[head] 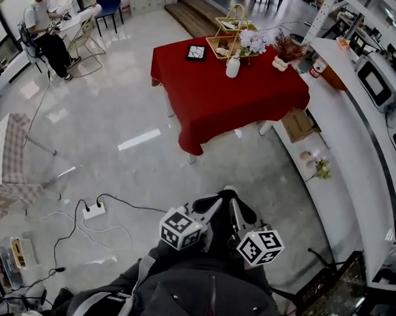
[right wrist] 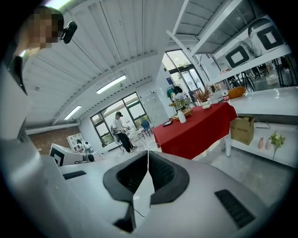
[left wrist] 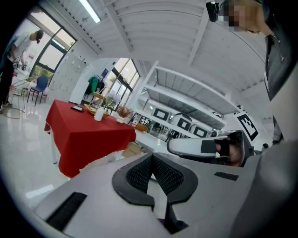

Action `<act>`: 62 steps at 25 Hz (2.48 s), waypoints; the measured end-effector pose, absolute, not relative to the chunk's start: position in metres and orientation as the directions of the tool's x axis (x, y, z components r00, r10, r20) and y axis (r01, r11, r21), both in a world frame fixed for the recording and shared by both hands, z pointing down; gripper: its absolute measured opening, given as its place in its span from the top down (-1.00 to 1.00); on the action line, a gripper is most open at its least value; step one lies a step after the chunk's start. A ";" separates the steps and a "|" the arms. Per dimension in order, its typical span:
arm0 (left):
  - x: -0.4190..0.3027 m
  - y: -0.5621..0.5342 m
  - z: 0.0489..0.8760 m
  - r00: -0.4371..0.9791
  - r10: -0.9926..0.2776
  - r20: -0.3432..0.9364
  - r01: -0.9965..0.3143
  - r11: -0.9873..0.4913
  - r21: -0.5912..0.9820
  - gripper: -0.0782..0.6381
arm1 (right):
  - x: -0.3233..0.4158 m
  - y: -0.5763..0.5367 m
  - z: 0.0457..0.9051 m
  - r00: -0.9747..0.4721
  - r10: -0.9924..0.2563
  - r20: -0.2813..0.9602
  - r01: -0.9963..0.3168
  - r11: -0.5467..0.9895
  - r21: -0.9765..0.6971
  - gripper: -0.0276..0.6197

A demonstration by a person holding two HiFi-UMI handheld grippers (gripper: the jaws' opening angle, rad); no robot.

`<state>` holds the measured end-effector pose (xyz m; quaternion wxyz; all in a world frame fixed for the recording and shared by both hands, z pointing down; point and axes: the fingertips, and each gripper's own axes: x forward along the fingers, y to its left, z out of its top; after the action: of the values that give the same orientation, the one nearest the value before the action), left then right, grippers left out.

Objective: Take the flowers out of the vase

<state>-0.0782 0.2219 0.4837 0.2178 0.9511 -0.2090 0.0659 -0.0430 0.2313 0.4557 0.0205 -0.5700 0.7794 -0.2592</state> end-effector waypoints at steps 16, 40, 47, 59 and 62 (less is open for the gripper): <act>-0.043 0.161 0.489 0.883 -0.401 0.243 -0.466 -0.804 0.368 0.76 | -0.013 0.171 0.464 -0.402 -0.874 0.274 -0.860 0.258 -0.441 0.88; 0.026 0.009 0.483 0.842 -0.480 0.246 -0.539 -0.765 0.353 0.76 | 0.067 0.004 0.471 -0.447 -0.845 0.294 -0.855 0.306 -0.418 0.88; 0.026 -0.033 0.481 0.805 -0.539 0.247 -0.593 -0.731 0.336 0.76 | 0.081 -0.028 0.470 -0.474 -0.831 0.289 -0.844 0.336 -0.418 0.88; 0.068 -0.080 0.483 0.786 -0.576 0.226 -0.617 -0.705 0.350 0.76 | 0.121 -0.075 0.473 -0.518 -0.811 0.271 -0.823 0.386 -0.416 0.88; 0.077 -0.088 0.481 0.784 -0.581 0.219 -0.619 -0.706 0.344 0.76 | 0.130 -0.085 0.474 -0.521 -0.813 0.261 -0.821 0.392 -0.416 0.88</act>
<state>0.0773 -0.0882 0.4812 0.2030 0.9224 -0.3251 0.0470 0.1298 -0.0850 0.4738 -0.0075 -0.4895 0.8343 -0.2535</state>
